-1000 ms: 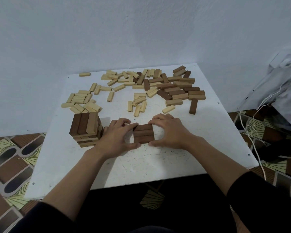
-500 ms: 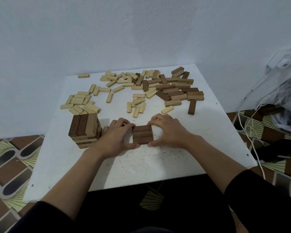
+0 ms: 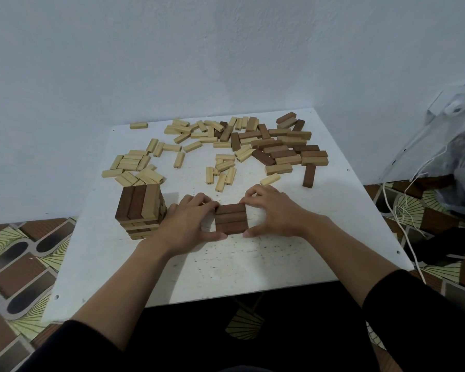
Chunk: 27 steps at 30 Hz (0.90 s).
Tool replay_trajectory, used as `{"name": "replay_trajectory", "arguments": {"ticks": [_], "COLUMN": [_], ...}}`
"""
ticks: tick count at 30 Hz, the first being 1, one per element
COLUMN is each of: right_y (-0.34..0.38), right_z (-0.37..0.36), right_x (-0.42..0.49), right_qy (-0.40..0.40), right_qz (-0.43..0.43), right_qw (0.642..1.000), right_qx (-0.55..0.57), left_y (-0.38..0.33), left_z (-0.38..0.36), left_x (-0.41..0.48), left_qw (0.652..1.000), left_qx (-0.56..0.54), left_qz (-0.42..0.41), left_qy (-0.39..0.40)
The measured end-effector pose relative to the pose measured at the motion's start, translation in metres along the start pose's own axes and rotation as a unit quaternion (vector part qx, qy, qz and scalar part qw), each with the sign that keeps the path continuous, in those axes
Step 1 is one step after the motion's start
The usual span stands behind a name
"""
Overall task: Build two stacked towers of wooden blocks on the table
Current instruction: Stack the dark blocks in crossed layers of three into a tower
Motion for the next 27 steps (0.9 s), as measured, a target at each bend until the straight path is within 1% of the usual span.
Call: {"name": "replay_trajectory", "arguments": {"ticks": [7, 9, 12, 17, 22, 25, 27], "right_y": [0.002, 0.0, -0.002, -0.002, 0.023, 0.044, 0.057], "right_z": [-0.001, 0.0, 0.004, 0.022, 0.04, 0.05, 0.057], "right_x": [-0.004, -0.008, -0.018, -0.036, -0.045, -0.043, -0.037], "right_qy": [0.008, 0.001, -0.021, -0.082, -0.101, -0.111, -0.124], "right_qz": [0.011, 0.014, 0.008, 0.018, 0.05, 0.071, 0.084], "right_qw": [1.0, 1.0, 0.997, 0.983, 0.979, 0.977, 0.974], "right_qx": [-0.006, 0.011, 0.07, 0.164, 0.169, 0.17, 0.168], "left_y": [-0.009, -0.016, -0.027, -0.044, -0.053, -0.049, -0.042], "left_z": [0.0, 0.001, 0.008, 0.031, 0.064, 0.084, 0.1], "left_x": [-0.004, -0.005, -0.008, -0.012, -0.027, -0.04, -0.047], "left_qw": [0.999, 0.999, 0.999, 0.996, 0.985, 0.982, 0.982], "left_qx": [0.032, 0.018, 0.005, 0.063, 0.153, 0.174, 0.169], "left_qz": [-0.018, -0.028, -0.035, -0.057, -0.08, -0.08, -0.077], "left_qy": [0.011, 0.014, 0.017, 0.018, 0.017, 0.002, -0.016]}}
Point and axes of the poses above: each hand's wrist, its own x-axis towards the middle knuckle, its own z-axis out of the back of the hand, y = z × x, the point moved 10 cm from there along x, towards the middle knuckle, and after that the axes turned 1 degree about -x, right-handed, at the moved point
